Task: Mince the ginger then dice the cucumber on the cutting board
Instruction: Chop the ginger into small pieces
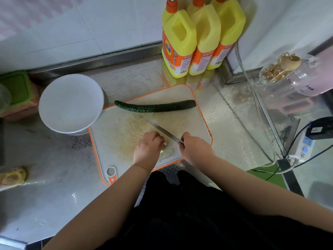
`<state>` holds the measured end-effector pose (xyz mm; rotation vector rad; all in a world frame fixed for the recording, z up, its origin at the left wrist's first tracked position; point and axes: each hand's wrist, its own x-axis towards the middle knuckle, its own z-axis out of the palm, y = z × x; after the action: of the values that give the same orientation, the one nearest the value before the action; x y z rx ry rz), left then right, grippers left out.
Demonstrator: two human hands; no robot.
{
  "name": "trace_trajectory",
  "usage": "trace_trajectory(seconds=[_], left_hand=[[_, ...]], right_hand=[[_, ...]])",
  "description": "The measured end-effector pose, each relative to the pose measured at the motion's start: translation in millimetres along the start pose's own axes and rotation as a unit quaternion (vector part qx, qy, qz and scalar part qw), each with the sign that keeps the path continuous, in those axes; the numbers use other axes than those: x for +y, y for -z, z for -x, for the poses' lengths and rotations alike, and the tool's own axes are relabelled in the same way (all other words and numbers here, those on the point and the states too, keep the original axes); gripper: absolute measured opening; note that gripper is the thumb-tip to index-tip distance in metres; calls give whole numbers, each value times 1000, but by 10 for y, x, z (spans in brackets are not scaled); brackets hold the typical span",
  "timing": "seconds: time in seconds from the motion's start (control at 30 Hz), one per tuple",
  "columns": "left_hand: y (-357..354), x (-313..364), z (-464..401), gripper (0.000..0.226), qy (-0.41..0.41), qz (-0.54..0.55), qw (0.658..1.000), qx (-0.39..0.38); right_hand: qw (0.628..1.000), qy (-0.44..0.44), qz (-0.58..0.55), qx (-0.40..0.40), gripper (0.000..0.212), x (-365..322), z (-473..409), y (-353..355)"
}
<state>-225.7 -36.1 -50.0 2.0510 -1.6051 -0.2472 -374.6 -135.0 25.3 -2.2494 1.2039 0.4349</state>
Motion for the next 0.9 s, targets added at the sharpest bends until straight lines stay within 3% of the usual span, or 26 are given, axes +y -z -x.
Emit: trace_trajectory(seconds=[0.17, 0.3, 0.43, 0.63, 0.73, 0.9], left_hand=[[9, 24, -26, 7, 44, 1, 998, -34], [8, 35, -29, 6, 58, 10, 998, -33], [-34, 14, -13, 5, 69, 31, 997, -23], [-72, -18, 9, 5, 29, 22, 999, 6], [-50, -4, 8, 21, 7, 0, 1000, 17], [-26, -10, 13, 14, -13, -22, 999, 33]], right_hand=[[999, 1, 32, -26, 23, -72, -19, -5], [997, -6, 62, -44, 14, -106, -66, 3], [996, -26, 64, -56, 17, -159, -138, 2], [998, -26, 24, -60, 17, -149, -234, -65], [997, -39, -26, -61, 26, -109, -275, -14], [997, -28, -41, -60, 24, -114, -211, 15]])
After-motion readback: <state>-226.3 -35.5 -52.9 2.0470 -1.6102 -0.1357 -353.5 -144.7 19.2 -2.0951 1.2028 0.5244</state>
